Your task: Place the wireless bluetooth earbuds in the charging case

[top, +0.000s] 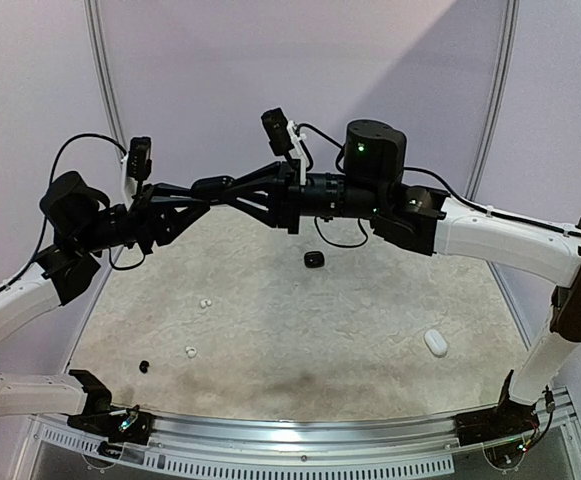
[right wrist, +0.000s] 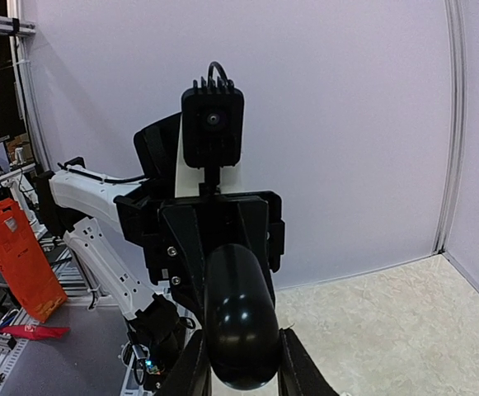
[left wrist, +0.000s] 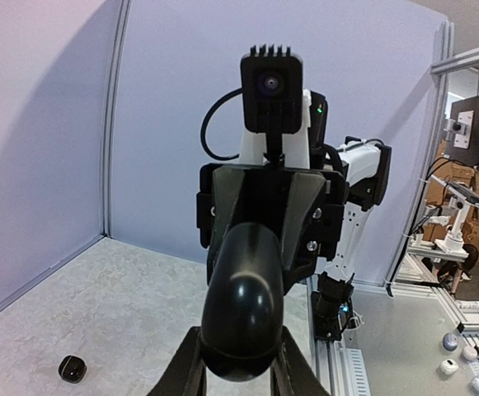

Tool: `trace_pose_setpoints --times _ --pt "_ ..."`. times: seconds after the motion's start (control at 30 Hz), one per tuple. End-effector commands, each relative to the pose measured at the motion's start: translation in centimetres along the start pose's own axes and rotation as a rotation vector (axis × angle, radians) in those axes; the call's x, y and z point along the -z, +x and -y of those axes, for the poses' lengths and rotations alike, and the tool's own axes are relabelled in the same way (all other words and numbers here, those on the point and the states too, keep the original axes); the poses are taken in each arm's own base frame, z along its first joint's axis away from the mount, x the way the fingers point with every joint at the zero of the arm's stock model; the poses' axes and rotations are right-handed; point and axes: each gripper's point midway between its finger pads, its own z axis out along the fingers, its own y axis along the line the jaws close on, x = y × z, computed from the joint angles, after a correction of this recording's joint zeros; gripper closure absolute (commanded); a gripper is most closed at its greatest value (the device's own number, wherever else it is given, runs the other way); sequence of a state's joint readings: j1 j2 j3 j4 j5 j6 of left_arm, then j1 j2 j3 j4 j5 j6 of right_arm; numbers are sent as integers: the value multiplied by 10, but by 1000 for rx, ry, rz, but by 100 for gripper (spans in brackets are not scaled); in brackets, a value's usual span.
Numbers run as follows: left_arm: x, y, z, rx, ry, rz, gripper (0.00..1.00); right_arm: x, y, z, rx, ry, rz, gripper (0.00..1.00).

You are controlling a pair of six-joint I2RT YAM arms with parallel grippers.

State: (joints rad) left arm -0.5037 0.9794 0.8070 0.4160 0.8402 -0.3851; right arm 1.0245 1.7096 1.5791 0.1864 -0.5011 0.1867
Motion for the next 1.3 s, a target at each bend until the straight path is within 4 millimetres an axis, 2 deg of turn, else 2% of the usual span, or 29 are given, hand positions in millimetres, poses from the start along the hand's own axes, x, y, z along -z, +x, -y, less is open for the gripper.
trace_pose_setpoints --times 0.0,0.2,0.33,0.47,0.57,0.93,1.13,1.27 --pt "-1 -8 4 -37 11 18 100 -6 1 -3 -1 -23 -17 74" --pt "-1 -7 4 -34 12 15 100 -5 9 5 -8 16 -41 58" --pt "-1 3 7 -82 33 -32 100 2 0 10 28 80 -41 47" --pt "-1 12 14 -183 77 -83 100 0 -3 17 50 115 -70 46" --pt "-2 15 19 -236 104 -105 100 -5 9 25 32 137 -107 48" --pt "0 25 24 -298 128 -149 100 -5 20 48 -19 220 -159 49" --pt "1 29 23 -288 119 -160 100 -5 25 47 -64 196 -179 47" --pt "0 31 18 -233 91 -164 100 -6 23 37 -82 140 -180 40"
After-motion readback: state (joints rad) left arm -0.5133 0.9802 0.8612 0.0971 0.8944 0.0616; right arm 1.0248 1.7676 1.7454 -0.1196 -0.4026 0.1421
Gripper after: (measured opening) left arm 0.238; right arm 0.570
